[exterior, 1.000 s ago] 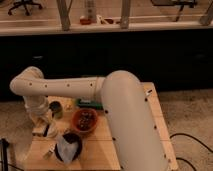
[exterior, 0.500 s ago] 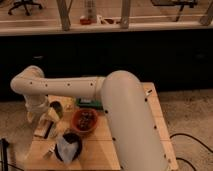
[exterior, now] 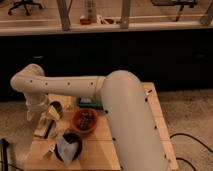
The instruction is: Place eraser in paper cup
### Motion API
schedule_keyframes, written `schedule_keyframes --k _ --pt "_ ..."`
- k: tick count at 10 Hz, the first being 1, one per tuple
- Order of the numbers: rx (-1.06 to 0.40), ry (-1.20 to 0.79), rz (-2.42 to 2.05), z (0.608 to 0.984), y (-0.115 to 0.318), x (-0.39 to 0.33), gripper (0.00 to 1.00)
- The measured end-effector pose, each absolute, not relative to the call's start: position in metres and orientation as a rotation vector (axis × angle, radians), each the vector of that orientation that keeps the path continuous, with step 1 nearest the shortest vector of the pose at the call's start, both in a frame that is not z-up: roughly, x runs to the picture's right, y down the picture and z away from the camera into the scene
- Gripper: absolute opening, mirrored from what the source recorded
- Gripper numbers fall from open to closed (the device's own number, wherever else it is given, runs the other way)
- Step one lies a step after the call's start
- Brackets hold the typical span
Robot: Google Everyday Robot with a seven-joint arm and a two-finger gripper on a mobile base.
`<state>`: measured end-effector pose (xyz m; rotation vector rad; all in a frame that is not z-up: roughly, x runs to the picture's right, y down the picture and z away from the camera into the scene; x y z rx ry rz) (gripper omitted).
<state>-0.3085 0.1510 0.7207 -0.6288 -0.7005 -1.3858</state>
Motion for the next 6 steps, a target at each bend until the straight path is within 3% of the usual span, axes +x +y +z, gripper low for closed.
schedule_keyframes --k 6 --pt "-0.626 -0.701 -1.393 0.7208 0.1449 -0.3087 0.80"
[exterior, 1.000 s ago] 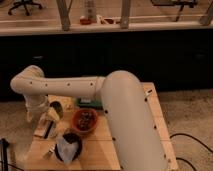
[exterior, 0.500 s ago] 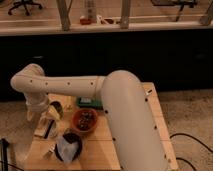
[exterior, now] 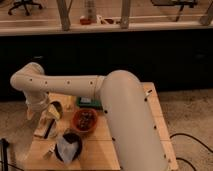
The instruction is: Place eraser in paper cup
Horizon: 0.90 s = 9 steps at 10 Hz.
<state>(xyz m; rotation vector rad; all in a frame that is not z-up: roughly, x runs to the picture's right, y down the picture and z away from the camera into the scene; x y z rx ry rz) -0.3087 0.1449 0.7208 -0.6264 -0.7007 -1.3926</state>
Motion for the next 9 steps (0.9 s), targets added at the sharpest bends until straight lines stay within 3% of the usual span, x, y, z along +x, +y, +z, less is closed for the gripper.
schedule_keyframes --k 9 --pt "-0.621 -0.703 -1.415 0.721 0.128 -0.317 0.80"
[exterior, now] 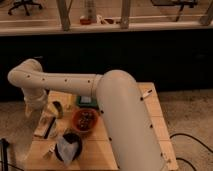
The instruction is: Place eraser in paper cup
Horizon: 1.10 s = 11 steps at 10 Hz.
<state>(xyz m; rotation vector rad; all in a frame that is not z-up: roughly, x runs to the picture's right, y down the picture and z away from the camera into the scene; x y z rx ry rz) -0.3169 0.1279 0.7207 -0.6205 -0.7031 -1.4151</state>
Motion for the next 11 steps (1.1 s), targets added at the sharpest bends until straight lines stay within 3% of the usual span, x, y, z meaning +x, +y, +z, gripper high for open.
schedule_keyframes --k 11 --pt "-0.621 -0.705 -1.418 0.7209 0.1271 -0.3192 0.80"
